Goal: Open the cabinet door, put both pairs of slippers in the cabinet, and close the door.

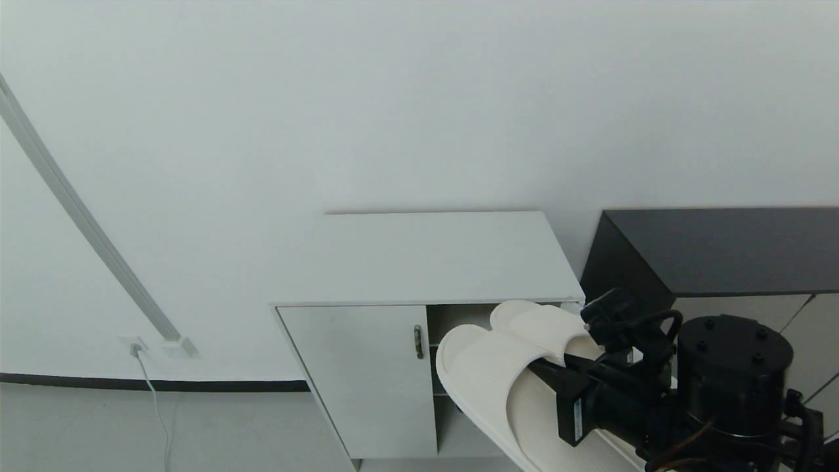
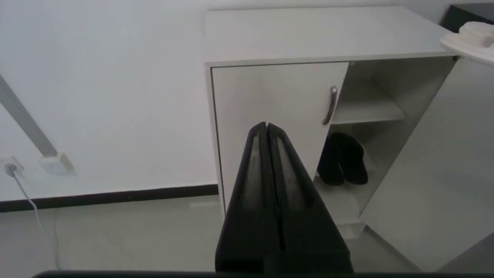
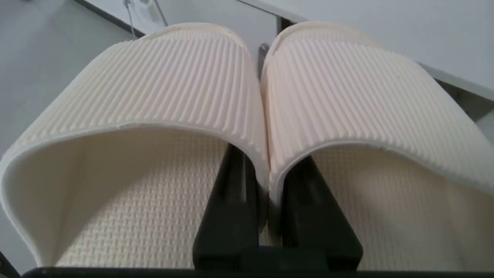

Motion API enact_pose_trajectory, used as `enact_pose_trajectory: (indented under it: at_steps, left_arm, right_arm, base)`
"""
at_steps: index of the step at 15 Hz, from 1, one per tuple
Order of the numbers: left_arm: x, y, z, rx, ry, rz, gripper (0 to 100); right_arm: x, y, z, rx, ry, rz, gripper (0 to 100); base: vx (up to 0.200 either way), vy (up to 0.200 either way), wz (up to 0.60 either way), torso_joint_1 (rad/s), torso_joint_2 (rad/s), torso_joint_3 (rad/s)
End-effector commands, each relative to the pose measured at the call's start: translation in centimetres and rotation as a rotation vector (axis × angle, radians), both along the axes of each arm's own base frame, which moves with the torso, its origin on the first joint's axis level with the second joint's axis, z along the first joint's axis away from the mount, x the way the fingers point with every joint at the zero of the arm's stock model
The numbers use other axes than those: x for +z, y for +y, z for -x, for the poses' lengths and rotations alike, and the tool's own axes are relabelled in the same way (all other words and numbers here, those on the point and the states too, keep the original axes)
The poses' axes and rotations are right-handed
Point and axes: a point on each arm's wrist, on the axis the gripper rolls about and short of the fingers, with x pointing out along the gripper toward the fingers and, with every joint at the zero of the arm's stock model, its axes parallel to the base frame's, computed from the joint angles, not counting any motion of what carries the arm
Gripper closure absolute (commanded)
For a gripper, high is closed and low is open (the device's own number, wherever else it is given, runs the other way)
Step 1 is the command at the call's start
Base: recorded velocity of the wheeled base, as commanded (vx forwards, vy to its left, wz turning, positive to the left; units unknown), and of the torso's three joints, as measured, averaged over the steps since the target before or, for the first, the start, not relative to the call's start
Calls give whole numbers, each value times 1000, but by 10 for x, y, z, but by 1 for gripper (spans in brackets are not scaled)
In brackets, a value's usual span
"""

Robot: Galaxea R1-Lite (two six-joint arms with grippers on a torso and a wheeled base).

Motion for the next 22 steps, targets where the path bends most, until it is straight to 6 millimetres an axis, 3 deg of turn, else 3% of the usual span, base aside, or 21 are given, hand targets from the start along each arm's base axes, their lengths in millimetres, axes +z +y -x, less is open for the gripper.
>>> enact_pose_trajectory:
  at_steps: [1, 11, 22]
  left_arm:
    - [0, 0, 0, 0, 1, 0, 100]
    - [0, 0, 0, 0, 1, 2, 100]
    - [0, 0, 0, 1, 1, 2, 100]
  right_arm:
    - [-1, 0, 0, 0, 3, 4, 100]
    - [-4, -1, 0, 1, 12, 13, 100]
    - [-4, -1, 1, 1, 14, 13, 100]
  base:
    - [0, 0, 0, 0, 0, 0]
    - [0, 0, 0, 0, 0, 0]
    - [0, 0, 0, -150, 340, 186]
